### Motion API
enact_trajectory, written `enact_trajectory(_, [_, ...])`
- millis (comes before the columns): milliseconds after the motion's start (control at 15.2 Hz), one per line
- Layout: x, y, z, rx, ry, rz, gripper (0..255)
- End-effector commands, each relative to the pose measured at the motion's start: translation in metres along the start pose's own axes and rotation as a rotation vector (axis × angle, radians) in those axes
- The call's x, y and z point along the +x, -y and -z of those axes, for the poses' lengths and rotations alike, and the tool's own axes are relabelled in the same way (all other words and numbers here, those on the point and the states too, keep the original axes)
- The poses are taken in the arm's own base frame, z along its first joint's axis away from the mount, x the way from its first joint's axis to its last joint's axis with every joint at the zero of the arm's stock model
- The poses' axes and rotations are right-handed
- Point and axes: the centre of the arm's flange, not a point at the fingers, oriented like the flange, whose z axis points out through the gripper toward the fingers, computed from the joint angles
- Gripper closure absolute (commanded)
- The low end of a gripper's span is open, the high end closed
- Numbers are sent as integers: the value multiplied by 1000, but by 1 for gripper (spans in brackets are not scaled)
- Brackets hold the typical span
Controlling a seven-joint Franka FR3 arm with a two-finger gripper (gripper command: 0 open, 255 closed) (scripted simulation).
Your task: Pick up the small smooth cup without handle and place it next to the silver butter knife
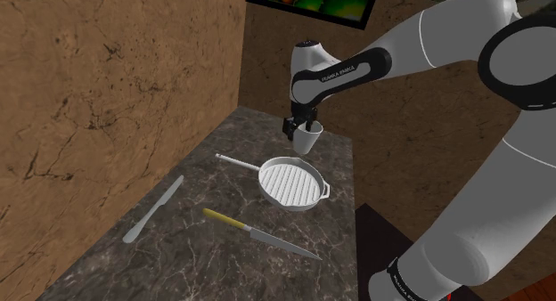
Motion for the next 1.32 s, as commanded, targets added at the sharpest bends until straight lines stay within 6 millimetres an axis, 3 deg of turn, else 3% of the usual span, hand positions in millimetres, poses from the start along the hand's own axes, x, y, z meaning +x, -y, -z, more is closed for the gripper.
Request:
enact_trajectory(0, [0, 0, 0, 0, 0, 0, 0])
enact_trajectory(198, [0, 0, 0, 0, 0, 0, 0])
enact_trajectory(264, [0, 0, 0, 0, 0, 0, 255])
enact_trajectory(858, [0, 0, 0, 0, 0, 0, 255])
enact_trajectory(1254, [-1, -7, 30, 0, 0, 0, 255])
